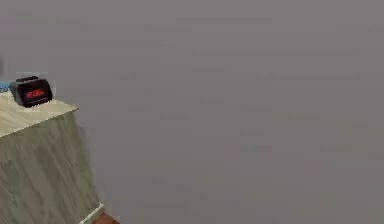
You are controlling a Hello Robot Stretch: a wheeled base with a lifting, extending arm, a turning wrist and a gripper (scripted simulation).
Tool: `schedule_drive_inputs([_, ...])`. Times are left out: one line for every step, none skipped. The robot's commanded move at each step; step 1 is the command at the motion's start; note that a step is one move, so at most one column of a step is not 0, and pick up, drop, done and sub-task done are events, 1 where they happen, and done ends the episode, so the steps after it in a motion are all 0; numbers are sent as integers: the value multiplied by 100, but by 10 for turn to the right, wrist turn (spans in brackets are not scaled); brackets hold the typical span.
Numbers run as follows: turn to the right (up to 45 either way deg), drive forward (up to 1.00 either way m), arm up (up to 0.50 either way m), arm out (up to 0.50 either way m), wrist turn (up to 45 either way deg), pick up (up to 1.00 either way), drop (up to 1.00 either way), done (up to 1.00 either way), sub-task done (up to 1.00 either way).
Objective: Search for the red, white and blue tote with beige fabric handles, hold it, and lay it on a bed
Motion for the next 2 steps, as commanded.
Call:
schedule_drive_inputs([450, 0, 0, 0, 0, 0, 0, 0, 0])
schedule_drive_inputs([450, 0, 0, 0, 0, 0, 0, 0, 0])
